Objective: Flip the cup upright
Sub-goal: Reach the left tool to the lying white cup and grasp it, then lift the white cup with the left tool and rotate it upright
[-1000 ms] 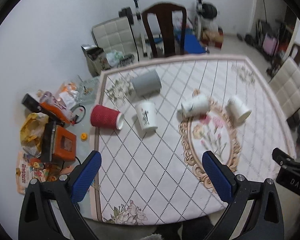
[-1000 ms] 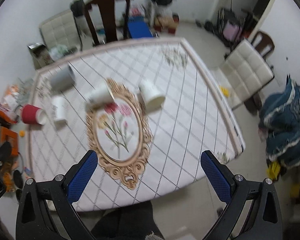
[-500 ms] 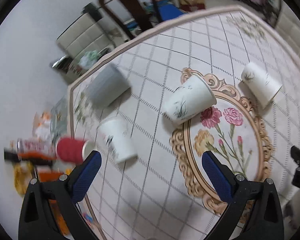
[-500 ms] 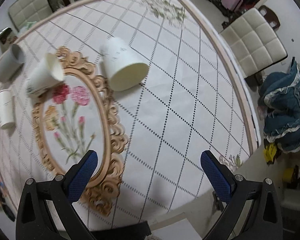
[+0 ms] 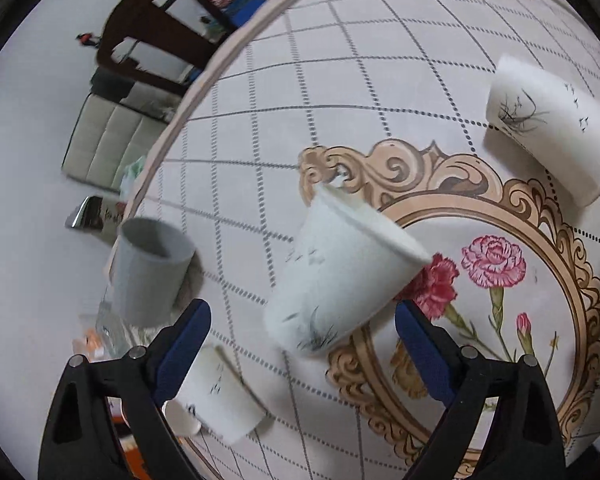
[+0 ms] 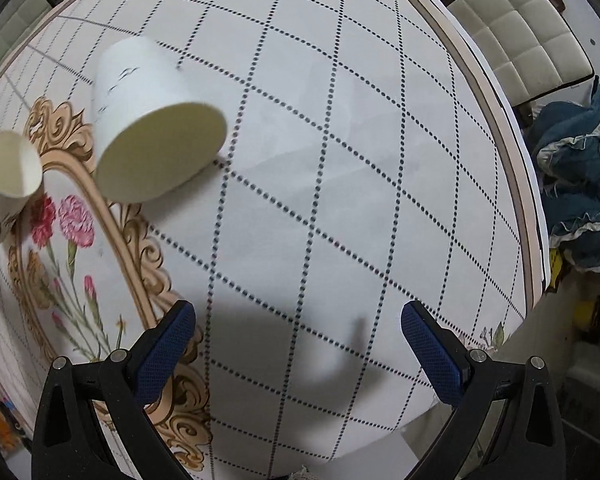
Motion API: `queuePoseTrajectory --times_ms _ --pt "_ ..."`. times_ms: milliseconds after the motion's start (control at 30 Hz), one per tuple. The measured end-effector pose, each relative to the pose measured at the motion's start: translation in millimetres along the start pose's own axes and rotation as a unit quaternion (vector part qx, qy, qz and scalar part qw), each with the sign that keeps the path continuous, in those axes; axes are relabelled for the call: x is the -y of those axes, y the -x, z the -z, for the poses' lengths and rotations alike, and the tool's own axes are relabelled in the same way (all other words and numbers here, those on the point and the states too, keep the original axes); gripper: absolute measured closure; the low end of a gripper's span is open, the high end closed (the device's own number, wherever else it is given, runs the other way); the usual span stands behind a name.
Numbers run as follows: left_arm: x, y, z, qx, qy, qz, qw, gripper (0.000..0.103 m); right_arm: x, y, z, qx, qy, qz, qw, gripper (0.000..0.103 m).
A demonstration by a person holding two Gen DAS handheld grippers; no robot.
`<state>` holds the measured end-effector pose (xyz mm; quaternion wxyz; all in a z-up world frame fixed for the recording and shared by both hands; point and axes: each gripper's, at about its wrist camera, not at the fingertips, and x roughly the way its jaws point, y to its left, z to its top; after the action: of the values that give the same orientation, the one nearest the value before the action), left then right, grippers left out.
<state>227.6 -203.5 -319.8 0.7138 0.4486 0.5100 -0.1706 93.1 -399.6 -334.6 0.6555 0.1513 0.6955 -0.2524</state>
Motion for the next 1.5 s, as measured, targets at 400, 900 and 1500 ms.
queuePoseTrajectory --times_ms 400,900,1500 --pt "22 -11 -18 0.006 -0.054 0.003 0.9985 0.037 5 -17 -21 -0.027 0.001 -0.006 1.0 0.0" --pt "5 3 -14 -0.001 0.023 0.034 0.9991 0.039 17 -14 -31 -0.019 0.009 -0.008 1.0 0.0" --pt "-37 39 125 -0.084 0.316 0.175 0.9288 0.039 -13 21 35 0.026 0.053 -0.014 0.998 0.0"
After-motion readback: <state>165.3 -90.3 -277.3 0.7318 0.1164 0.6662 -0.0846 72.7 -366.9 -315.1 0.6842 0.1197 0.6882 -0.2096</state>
